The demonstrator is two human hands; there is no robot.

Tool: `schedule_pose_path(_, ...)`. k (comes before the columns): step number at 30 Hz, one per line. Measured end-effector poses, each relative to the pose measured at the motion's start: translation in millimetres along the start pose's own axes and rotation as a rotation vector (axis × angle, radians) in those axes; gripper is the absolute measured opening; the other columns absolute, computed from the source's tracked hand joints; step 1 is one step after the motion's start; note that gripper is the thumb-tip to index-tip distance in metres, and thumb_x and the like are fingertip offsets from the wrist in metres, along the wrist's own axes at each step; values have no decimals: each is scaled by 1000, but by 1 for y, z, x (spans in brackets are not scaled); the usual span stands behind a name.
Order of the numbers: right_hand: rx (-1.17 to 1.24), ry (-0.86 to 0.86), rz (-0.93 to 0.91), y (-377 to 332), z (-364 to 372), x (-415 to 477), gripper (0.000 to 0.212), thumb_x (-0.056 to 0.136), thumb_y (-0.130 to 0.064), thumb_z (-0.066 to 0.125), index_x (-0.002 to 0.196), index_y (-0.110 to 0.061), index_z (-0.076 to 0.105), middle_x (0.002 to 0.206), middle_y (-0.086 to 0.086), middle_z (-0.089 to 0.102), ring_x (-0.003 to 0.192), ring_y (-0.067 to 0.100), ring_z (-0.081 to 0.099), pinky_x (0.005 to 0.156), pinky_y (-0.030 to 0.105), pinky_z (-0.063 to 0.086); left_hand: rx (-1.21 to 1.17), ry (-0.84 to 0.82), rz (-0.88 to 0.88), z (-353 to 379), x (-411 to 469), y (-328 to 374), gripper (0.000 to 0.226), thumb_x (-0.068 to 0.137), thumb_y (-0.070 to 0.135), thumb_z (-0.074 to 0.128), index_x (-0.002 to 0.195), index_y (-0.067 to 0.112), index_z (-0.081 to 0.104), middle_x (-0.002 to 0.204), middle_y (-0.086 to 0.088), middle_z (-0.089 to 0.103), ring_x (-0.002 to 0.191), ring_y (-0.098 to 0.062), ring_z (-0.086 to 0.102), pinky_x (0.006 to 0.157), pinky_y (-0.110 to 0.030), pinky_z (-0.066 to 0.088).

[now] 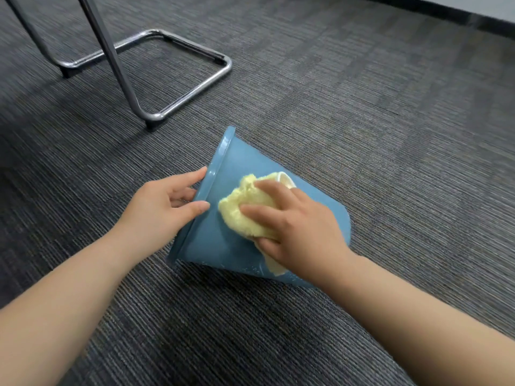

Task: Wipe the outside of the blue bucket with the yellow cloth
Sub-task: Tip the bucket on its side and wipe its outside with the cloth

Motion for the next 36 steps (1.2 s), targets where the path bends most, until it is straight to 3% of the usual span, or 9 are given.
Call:
schedule_pose_path(4,-37,25,136,36,-5,-2,36,70,-30,70,105,-29,63,127,6,54,97,30,58,62,34,48,-59,-9,-61,-4,3,-10,51,74,5,65,90,52,52,58,30,66,59,10,60,74,-20,49)
schedule_pose_path(8,-73,59,358,85,-8,-16,36,79,-35,59,115,-35,55,138,-1,40,112,26,48,73,34,44,-81,2,-73,-4,4,-13,50,73,6,66,89,52,54,58,31,66,60,11,60,73,-24,46)
schedule_pose_path(12,-47,63,239,55,-2,-22,35,67,-25,75,100,-26,65,123,11,57,97,33,59,59,40,51,-44,18,-70,-6,5,-13,51,73,6,66,88,53,53,56,31,65,60,13,59,76,-24,45)
schedule_pose_path(16,-44,-31,79,27,9,-22,40,54,-20,83,91,-23,69,108,14,66,76,34,65,44,36,50,-75,21,-75,-7,5,-15,50,73,7,67,88,53,55,70,13,70,73,-4,64,80,-31,48)
schedule_pose_path(19,-20,5,121,42,4,-20,35,64,-25,77,98,-25,67,118,11,61,89,33,63,54,39,51,-145,7,-83,-5,7,-19,49,73,4,65,87,50,56,59,19,70,62,1,65,62,-24,56)
schedule_pose_path(23,-56,35,368,96,0,-25,34,80,-34,60,113,-35,56,139,-2,41,112,26,49,75,35,46,-190,12,-92,-5,8,-23,47,73,3,65,87,47,56,58,23,69,61,4,64,59,-20,54)
schedule_pose_path(26,-77,51,400,98,-2,-32,34,77,-30,63,111,-32,58,136,3,45,108,29,52,70,36,47,-185,13,-89,-5,9,-23,47,73,4,66,86,49,56,59,24,69,61,4,64,57,-20,56)
schedule_pose_path(30,-88,-1,211,61,6,-35,40,54,-19,83,91,-24,69,110,13,65,79,31,66,44,35,51,-141,18,-79,-8,10,-23,49,72,5,67,90,50,56,59,27,68,62,7,64,61,-21,53)
schedule_pose_path(36,-80,0,441,124,2,-41,34,79,-35,60,113,-33,57,136,-1,43,107,28,53,72,35,45,-193,30,-87,-6,11,-23,50,72,3,66,97,44,52,55,25,67,57,7,62,48,-11,50)
Point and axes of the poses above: each hand's wrist, its own x-axis towards the middle knuckle, its own z-axis out of the palm, y = z × x, the point moved 10 cm from there along x, towards the middle knuckle
